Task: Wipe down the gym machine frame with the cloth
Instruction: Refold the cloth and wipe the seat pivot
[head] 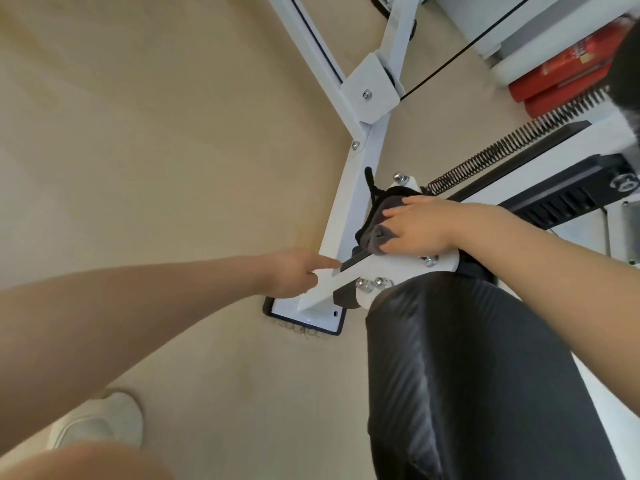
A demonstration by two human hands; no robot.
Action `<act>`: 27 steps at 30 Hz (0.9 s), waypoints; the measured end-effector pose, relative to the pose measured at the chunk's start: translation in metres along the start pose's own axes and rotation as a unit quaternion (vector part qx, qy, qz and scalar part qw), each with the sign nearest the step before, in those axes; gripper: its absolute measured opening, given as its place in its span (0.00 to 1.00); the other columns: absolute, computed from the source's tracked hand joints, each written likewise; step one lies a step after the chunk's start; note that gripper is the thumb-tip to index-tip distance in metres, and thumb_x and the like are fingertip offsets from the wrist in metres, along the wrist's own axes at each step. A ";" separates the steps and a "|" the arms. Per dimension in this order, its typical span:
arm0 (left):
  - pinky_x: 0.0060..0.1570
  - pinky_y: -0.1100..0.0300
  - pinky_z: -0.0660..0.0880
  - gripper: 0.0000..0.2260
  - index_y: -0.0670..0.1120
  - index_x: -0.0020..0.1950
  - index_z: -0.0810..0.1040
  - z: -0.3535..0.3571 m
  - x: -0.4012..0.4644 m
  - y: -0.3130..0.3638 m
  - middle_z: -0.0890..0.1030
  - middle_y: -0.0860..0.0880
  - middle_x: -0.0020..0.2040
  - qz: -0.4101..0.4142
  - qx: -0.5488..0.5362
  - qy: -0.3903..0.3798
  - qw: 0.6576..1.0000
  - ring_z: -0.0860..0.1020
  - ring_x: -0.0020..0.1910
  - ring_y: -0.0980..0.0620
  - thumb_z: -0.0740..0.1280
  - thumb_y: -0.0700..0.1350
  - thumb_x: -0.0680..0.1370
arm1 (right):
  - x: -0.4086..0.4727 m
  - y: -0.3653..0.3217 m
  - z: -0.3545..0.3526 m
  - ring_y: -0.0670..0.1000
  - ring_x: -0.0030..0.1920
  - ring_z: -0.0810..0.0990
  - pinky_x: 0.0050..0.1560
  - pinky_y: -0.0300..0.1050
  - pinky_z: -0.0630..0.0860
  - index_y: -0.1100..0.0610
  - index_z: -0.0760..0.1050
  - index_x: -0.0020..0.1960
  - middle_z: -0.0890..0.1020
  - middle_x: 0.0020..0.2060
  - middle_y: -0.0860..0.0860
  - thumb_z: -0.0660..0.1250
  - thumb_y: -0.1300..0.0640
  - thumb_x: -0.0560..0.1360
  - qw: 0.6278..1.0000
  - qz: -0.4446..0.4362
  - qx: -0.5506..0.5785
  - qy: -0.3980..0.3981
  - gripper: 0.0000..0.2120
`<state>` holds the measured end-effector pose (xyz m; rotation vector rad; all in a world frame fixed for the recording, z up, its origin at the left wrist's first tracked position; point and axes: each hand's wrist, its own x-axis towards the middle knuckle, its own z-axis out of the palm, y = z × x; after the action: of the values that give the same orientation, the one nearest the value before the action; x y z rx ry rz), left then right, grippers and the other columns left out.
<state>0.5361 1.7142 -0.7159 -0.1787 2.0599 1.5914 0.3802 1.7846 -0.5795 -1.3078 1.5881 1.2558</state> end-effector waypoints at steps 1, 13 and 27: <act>0.59 0.56 0.70 0.25 0.59 0.72 0.61 -0.002 -0.001 -0.007 0.66 0.48 0.71 -0.010 -0.001 0.003 1.000 0.73 0.55 0.49 0.51 0.38 0.78 | -0.001 -0.002 0.001 0.47 0.74 0.53 0.72 0.46 0.43 0.49 0.64 0.72 0.62 0.73 0.47 0.43 0.45 0.81 1.000 0.003 -0.003 -0.020 0.24; 0.36 0.75 0.70 0.25 0.57 0.74 0.54 -0.006 0.029 -0.005 0.60 0.51 0.74 0.014 -0.056 -0.026 0.998 0.73 0.56 0.48 0.51 0.39 0.80 | 0.001 -0.014 0.010 0.45 0.75 0.52 0.72 0.45 0.43 0.49 0.59 0.74 0.59 0.74 0.47 0.46 0.43 0.80 0.999 0.027 -0.025 -0.021 0.24; 0.68 0.67 0.50 0.27 0.55 0.75 0.54 -0.022 0.044 0.047 0.48 0.59 0.76 0.249 -0.042 -0.074 0.965 0.50 0.74 0.57 0.53 0.34 0.79 | -0.102 0.008 0.014 0.58 0.70 0.67 0.72 0.55 0.52 0.64 0.76 0.59 0.75 0.63 0.58 0.64 0.66 0.72 0.910 0.322 -0.055 0.255 0.15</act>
<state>0.4716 1.7167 -0.6926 0.4516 2.0189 1.9138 0.3949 1.8266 -0.4860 -1.2920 2.4977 1.4696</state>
